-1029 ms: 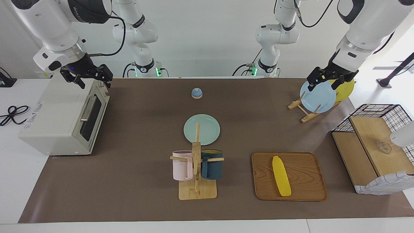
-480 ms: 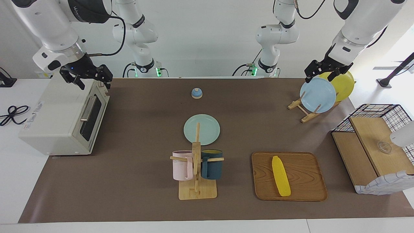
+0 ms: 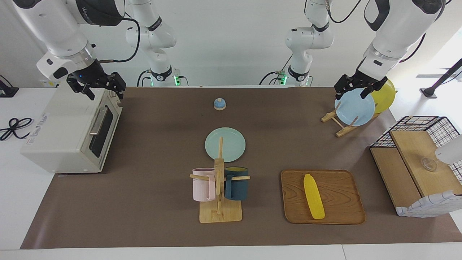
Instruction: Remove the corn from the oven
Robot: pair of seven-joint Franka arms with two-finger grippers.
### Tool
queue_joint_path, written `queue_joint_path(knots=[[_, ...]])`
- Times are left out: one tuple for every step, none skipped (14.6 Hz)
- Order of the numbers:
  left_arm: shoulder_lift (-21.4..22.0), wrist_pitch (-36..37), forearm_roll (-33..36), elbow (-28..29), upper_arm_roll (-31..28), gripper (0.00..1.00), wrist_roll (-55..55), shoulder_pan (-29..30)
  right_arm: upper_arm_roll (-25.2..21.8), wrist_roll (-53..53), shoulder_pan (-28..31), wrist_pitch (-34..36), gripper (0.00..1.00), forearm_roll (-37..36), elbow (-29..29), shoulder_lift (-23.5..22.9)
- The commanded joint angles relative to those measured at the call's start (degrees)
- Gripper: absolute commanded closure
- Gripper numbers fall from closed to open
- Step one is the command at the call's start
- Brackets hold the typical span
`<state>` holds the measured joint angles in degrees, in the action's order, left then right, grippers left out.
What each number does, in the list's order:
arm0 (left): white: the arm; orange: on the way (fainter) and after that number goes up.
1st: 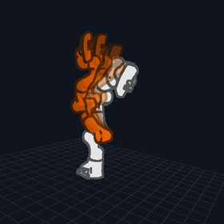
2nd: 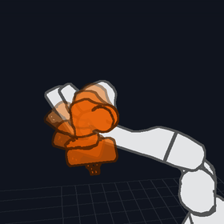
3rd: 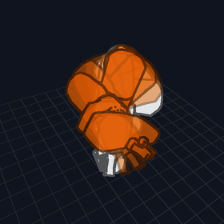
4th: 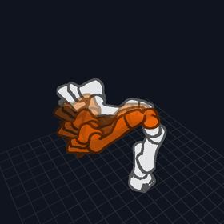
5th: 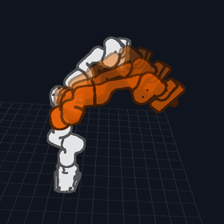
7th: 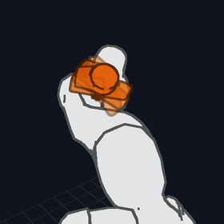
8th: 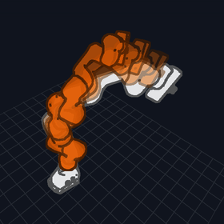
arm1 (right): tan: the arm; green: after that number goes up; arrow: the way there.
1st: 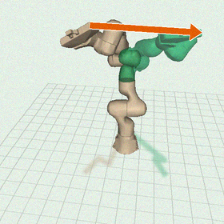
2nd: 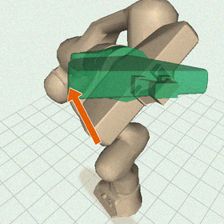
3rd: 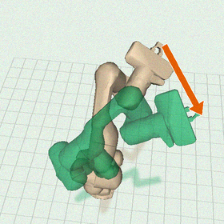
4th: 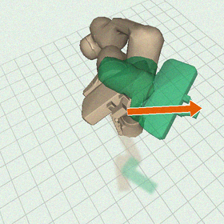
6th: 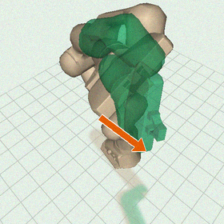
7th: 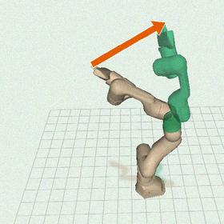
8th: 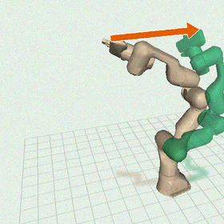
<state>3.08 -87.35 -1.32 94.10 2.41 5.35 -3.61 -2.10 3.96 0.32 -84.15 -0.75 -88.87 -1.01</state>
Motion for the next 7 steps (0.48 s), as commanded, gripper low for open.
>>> queue_joint_path(knots=[[-1.0, 1.9, -0.2, -2.1, -0.6, 0.0, -0.3, -1.0, 0.1, 0.6, 0.2, -1.3, 0.0, 0.8, 0.5, -0.4], [-1.0, 2.0, -0.2, -2.2, -0.6, 0.0, -0.3, -1.0, 0.1, 0.5, 0.2, -1.3, 0.0, 0.8, 0.5, -0.4], [-0.9, 2.0, -0.2, -2.1, -0.6, 0.0, -0.4, -1.0, 0.1, 0.5, 0.2, -1.3, 0.0, 0.8, 0.5, -0.4], [-0.8, 2.0, -0.2, -2.1, -0.6, 0.0, -0.4, -1.0, 0.1, 0.5, 0.2, -1.3, 0.0, 0.7, 0.5, -0.4], [-0.7, 1.9, -0.2, -2.0, -0.6, 0.0, -0.4, -0.6, 0.1, 0.5, 0.2, -1.3, 0.0, 0.7, 0.5, -0.4], [-0.6, 1.9, -0.2, -2.0, -0.6, 0.0, -0.5, -0.4, 0.1, 0.5, 0.2, -1.3, 0.0, 0.7, 0.5, -0.4], [-0.6, 1.7, -0.2, -2.0, -0.6, 0.0, -0.5, -0.7, 0.1, 0.5, 0.2, -1.3, 0.0, 0.7, 0.5, -0.4]])
